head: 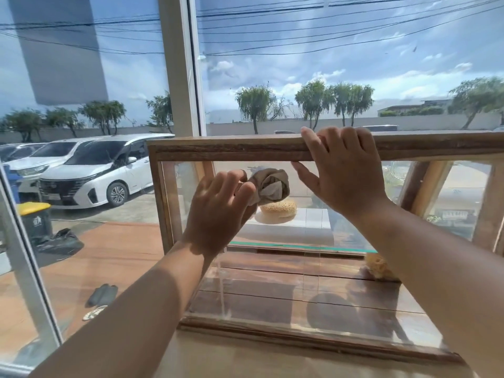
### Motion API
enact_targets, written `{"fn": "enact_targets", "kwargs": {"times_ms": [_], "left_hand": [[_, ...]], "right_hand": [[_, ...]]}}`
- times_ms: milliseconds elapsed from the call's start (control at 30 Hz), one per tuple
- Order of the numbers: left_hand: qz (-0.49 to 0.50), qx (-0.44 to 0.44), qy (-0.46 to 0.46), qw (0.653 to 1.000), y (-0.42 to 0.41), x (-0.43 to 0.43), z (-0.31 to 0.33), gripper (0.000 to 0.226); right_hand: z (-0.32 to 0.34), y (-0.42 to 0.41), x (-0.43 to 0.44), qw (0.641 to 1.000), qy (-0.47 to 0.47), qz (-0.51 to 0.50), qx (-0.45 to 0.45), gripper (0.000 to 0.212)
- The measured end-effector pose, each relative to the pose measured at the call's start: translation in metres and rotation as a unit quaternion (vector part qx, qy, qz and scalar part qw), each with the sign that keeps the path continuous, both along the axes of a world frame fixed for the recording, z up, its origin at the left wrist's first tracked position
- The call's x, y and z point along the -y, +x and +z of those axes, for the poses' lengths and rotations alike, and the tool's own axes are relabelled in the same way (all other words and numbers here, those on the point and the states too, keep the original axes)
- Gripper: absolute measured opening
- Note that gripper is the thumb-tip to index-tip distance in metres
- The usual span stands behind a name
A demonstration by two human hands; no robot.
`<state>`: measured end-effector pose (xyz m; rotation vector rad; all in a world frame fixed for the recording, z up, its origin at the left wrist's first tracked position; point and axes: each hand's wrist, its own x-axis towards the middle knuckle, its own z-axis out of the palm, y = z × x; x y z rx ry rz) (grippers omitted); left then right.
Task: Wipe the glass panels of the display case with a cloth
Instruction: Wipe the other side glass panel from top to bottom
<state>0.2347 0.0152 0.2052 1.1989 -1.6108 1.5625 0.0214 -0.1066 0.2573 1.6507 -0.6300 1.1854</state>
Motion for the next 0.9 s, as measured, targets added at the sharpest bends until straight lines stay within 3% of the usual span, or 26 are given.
{"fn": "enact_targets", "kwargs": {"times_ms": [100,267,500,900], "left_hand": [[0.021,-0.006,-0.037,0.999,0.001,0.001,-0.003,0.026],[-0.005,-0.054,-0.017,0.998,-0.024,0.009,-0.014,0.027],[-0.031,-0.011,-0.006,0.999,-0.037,0.015,-0.005,0.025],[-0.028,-0.015,-0.001,0.999,-0.044,0.021,-0.001,0.026]], "right_hand": [[0.000,0.001,0.000,1.000,0.002,-0.002,0.001,0.052],[0.001,0.001,-0.001,1.000,0.003,-0.006,0.002,0.053],[0.001,0.000,0.001,1.000,-0.005,-0.003,0.000,0.055],[0.001,-0.007,0.003,0.999,0.003,0.026,-0.028,0.055]]}}
